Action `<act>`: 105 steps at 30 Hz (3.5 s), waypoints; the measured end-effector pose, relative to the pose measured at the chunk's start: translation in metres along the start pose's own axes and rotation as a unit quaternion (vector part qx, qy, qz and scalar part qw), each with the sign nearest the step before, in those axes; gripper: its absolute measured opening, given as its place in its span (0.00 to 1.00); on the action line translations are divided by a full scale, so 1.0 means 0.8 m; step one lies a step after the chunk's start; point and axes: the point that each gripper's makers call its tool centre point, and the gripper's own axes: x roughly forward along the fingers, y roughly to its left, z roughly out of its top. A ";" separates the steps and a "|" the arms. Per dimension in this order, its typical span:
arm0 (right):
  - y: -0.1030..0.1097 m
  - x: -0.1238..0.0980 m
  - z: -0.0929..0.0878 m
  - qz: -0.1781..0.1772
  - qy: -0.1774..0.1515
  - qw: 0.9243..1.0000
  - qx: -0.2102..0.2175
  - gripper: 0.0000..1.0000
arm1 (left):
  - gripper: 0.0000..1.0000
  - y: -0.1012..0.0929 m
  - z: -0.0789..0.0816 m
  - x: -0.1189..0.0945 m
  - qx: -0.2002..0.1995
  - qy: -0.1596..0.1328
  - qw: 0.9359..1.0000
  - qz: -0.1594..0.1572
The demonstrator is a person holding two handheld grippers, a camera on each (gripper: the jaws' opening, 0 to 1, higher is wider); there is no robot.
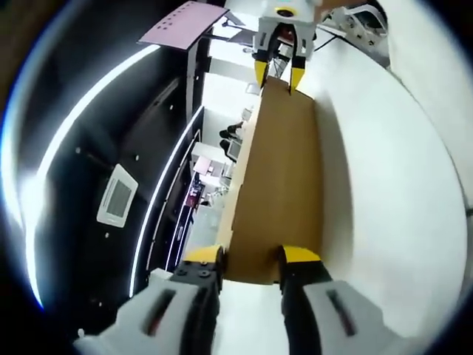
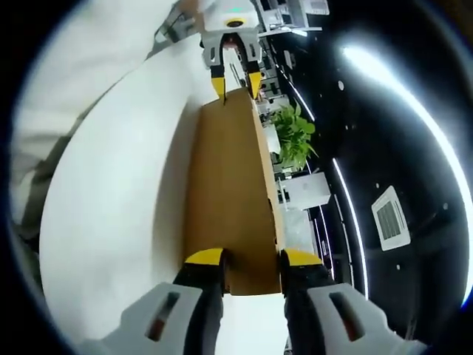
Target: Operate the shoe box by opening the lid, removing the specified soft item, and placing it in the target area until the item is outside and the box remains undamaged.
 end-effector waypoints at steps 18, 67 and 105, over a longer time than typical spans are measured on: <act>-0.006 -0.004 -0.001 0.009 -0.001 1.000 0.000 0.28 | 0.30 0.002 0.002 -0.001 -0.013 -0.007 1.000 0.002; -0.020 -0.010 -0.006 0.004 -0.021 0.998 0.060 0.28 | 0.34 0.018 0.006 -0.003 -0.119 -0.015 0.993 0.011; -0.029 -0.013 0.013 -0.024 -0.050 0.995 0.086 0.18 | 0.33 0.024 0.013 -0.007 -0.119 -0.018 0.993 0.020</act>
